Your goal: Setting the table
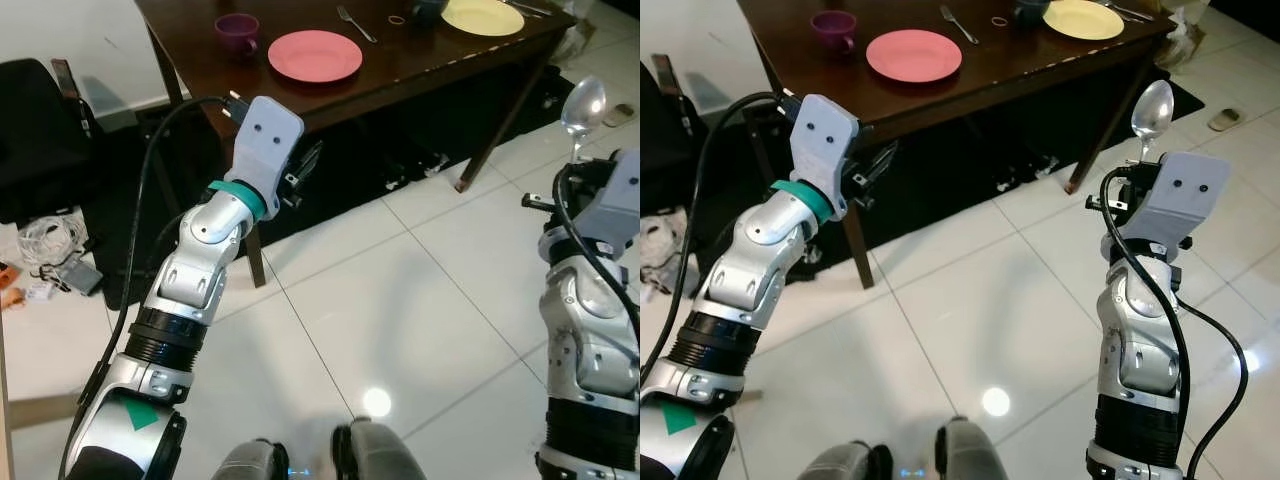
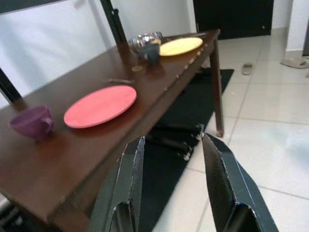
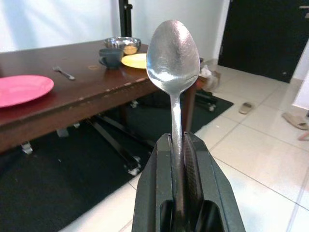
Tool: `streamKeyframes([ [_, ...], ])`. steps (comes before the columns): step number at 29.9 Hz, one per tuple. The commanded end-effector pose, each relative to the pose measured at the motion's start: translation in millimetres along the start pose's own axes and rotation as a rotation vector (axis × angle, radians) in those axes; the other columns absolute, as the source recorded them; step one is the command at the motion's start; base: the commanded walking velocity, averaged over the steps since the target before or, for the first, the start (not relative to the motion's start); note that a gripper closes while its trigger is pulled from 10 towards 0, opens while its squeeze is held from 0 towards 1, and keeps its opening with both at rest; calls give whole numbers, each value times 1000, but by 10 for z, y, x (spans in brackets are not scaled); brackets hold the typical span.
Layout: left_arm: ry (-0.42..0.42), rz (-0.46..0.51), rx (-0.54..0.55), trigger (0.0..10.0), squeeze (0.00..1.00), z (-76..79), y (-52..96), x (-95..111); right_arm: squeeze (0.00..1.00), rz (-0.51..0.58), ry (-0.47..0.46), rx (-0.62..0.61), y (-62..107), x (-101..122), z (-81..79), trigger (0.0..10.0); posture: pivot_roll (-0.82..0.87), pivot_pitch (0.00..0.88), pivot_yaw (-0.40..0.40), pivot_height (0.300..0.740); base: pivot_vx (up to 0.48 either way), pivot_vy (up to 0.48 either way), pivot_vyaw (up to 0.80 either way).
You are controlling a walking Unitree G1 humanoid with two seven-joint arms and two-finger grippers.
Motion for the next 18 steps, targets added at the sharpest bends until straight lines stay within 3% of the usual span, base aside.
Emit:
streamKeyframes([
  [1,-8,-7,-8,10000,43,34,-16,-34,0,-9,5,-23,2,-24,52,10000,-85,30,65,740,480,0,0],
  [14,-10,-2,-16,10000,63,75,-47,-27,0,-10,3,-22,-5,-26,44,10000,-86,31,65,740,452,0,0],
  [18,-11,1,-20,10000,59,88,-50,-26,0,-10,3,-22,-5,-29,43,10000,-86,31,65,740,401,-260,0],
])
Point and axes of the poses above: a point about 5 cm out from each wrist's last joint towards the gripper, its own y axis pointing back from the gripper into the wrist, its own x axis along the axis of the wrist's last joint, z = x × y, the point moved 3 cm from there along -y, pointing out of the wrist towards the gripper, and after that the axes turned 13 degrees about y, right-handed, at the moved point
